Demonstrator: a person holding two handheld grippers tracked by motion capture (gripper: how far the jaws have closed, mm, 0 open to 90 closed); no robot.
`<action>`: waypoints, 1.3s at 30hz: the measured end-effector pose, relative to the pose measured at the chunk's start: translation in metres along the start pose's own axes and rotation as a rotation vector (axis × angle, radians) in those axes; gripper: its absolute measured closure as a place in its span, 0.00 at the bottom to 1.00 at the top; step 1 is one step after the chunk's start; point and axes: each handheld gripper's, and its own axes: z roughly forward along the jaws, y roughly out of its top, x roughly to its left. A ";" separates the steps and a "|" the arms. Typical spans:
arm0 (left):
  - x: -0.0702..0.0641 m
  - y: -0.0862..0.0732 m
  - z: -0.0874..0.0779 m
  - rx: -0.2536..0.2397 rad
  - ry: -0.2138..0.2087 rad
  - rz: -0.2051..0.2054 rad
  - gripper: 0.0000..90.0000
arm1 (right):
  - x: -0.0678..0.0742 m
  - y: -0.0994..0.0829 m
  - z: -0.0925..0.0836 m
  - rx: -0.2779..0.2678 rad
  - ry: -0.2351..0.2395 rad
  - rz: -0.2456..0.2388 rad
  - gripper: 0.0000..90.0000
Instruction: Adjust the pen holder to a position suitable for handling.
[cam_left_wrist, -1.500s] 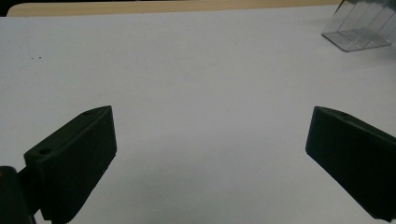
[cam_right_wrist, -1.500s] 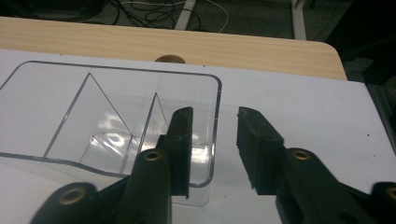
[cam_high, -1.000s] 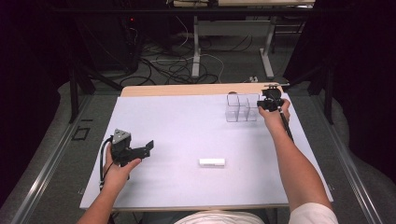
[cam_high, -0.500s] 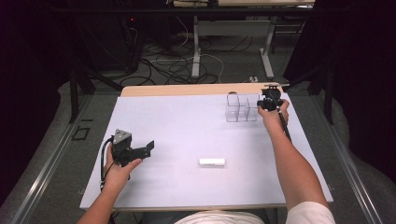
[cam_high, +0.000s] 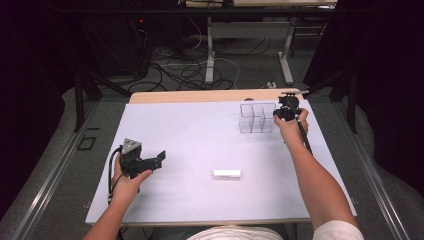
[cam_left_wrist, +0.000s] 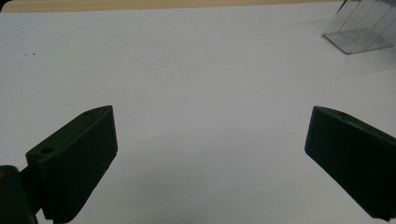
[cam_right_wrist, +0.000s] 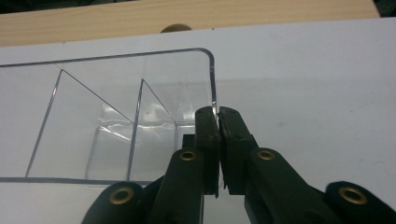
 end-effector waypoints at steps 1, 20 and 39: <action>0.000 0.000 0.000 0.000 0.000 0.001 0.03 | 0.002 -0.001 -0.001 0.004 0.005 -0.005 0.97; -0.002 0.000 0.002 0.003 -0.001 0.000 0.03 | 0.050 -0.023 -0.014 0.054 0.069 -0.052 0.97; -0.003 0.000 0.003 0.003 -0.004 0.000 0.03 | 0.087 -0.046 -0.027 0.096 0.186 -0.088 0.92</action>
